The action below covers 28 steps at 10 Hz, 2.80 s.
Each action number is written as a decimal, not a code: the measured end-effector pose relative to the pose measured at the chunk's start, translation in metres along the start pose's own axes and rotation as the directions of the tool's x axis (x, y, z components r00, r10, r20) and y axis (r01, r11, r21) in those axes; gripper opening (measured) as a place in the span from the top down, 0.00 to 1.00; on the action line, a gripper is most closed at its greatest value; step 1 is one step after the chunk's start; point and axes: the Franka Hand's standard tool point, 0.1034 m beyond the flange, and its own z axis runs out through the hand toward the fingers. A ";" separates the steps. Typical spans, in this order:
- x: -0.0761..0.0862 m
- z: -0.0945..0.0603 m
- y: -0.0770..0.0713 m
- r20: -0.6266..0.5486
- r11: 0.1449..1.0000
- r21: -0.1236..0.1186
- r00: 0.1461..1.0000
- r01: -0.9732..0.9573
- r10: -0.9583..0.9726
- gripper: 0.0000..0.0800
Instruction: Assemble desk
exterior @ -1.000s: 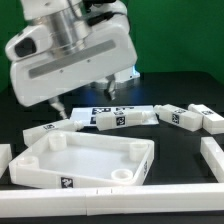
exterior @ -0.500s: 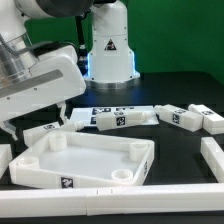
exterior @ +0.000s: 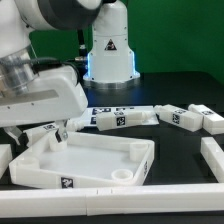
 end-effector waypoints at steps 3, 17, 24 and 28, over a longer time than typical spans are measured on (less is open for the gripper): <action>0.002 0.007 0.005 -0.003 0.999 0.022 0.999 -0.047 0.047 0.19; 0.012 0.031 -0.048 0.034 0.943 -0.072 0.944 -0.326 0.329 0.84; 0.023 0.039 -0.077 0.169 0.990 -0.142 0.985 0.000 0.024 0.90; 0.033 0.040 -0.086 0.228 0.925 -0.282 0.954 0.255 -0.194 0.90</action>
Offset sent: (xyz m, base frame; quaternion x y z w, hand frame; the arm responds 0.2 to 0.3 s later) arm 0.0000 0.0000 0.0000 0.0000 0.0000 0.0000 1.0000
